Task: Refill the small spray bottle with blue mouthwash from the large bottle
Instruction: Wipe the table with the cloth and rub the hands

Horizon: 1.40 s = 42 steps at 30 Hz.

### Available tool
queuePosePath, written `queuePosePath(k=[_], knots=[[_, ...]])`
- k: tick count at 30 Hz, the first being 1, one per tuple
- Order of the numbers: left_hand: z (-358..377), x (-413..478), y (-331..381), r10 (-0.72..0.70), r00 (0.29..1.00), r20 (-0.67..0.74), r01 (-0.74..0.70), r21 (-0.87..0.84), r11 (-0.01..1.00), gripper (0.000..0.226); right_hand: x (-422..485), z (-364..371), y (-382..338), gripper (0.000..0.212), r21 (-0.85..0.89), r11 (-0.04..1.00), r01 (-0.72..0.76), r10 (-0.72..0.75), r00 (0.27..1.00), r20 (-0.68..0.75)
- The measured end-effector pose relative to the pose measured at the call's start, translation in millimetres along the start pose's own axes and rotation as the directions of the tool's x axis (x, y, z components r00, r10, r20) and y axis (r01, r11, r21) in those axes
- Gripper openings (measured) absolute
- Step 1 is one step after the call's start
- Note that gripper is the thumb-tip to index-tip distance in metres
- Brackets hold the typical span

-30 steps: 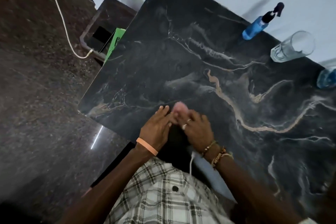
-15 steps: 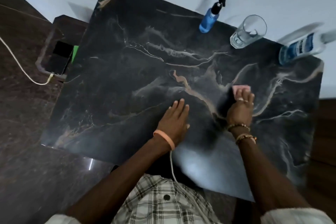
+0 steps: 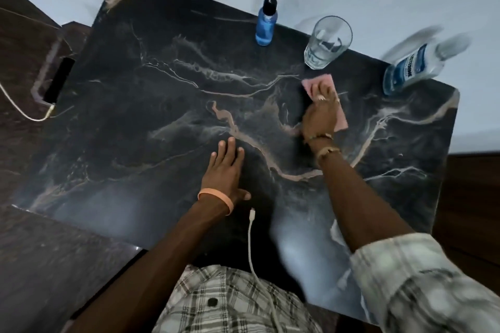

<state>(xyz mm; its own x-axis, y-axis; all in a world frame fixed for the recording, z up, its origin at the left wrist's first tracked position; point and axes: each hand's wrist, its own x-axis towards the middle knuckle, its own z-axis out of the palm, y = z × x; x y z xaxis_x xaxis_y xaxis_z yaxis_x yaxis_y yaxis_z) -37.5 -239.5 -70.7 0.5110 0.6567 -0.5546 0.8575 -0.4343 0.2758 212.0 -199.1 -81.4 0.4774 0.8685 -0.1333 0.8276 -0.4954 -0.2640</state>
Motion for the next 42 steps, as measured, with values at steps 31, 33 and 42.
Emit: queuePosePath(k=[31, 33, 42], knots=[[2.3, -0.3, -5.2, -0.018, 0.999, -0.048, 0.014, -0.088, 0.996, 0.117, -93.1, 22.9, 16.1, 0.056, -0.141, 0.912, 0.386, -0.371, 0.921, 0.12], [6.3, -0.9, -7.0, 0.007, 0.998, -0.064, -0.012, -0.08, 0.997, 0.114, -65.8, 28.1, -1.9, 0.054, -0.139, 0.947, 0.29, -0.27, 0.952, 0.145], [-10.6, -7.6, -54.0, 0.012, 0.929, -0.371, -0.194, -0.457, 0.868, 0.052, -10.3, 41.4, -149.5, 0.054, -0.114, 0.783, 0.611, -0.584, 0.786, 0.206]])
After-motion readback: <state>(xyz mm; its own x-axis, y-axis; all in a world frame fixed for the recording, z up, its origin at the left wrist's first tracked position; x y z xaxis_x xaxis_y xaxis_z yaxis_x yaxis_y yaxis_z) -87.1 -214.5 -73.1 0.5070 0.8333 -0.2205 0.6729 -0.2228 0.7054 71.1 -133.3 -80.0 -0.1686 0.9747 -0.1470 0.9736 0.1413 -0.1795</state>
